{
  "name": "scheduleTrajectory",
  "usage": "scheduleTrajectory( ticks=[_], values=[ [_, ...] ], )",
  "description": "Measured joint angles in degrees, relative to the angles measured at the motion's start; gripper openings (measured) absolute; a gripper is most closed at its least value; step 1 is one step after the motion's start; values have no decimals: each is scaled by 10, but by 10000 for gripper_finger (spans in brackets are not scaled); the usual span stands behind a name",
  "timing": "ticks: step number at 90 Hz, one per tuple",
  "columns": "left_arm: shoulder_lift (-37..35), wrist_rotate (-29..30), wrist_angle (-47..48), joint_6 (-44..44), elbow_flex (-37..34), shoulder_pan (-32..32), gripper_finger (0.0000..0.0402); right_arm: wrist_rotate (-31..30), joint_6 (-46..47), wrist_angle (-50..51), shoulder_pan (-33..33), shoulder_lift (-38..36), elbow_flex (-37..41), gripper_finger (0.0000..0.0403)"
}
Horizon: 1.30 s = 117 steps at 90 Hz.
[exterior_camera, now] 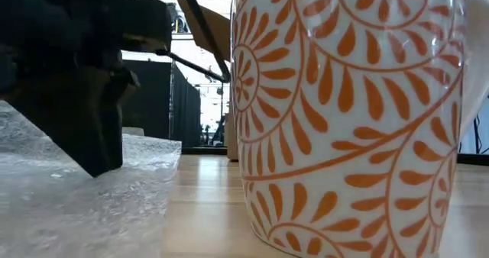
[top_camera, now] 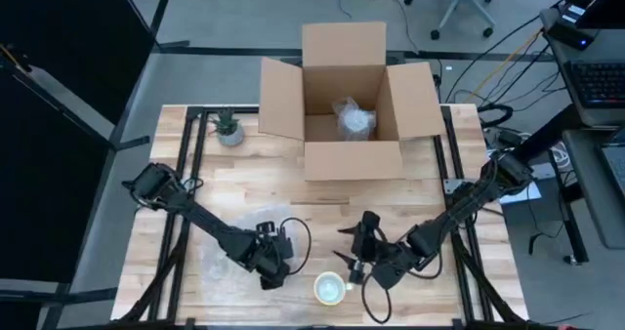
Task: Wrap mug
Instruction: Wrap the orange patterned mug with bubble wrap
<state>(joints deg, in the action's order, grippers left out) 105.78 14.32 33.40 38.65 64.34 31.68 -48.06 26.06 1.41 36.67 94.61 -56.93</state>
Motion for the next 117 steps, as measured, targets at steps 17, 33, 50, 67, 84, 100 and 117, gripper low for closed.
scheduleTrajectory(
  ticks=[17,33,50,67,84,100,117],
  values=[
    [-10,0,4,0,8,-1,14,0,-20,0,-7,0,0,249],
    [-9,-6,76,0,44,-2,2,0,-33,1,-6,0,0,249],
    [-10,12,174,0,91,-10,0,1,-40,1,-6,0,0,249],
    [-9,33,216,0,117,-17,0,2,-43,2,-6,-1,0,249],
    [-10,42,245,3,122,-22,0,2,-43,3,-6,-1,1,249],
    [-36,56,342,41,122,-20,0,2,-43,3,-6,-1,1,249],
    [-82,105,368,60,122,-35,0,2,-43,2,-6,-1,6,249]
  ],
)
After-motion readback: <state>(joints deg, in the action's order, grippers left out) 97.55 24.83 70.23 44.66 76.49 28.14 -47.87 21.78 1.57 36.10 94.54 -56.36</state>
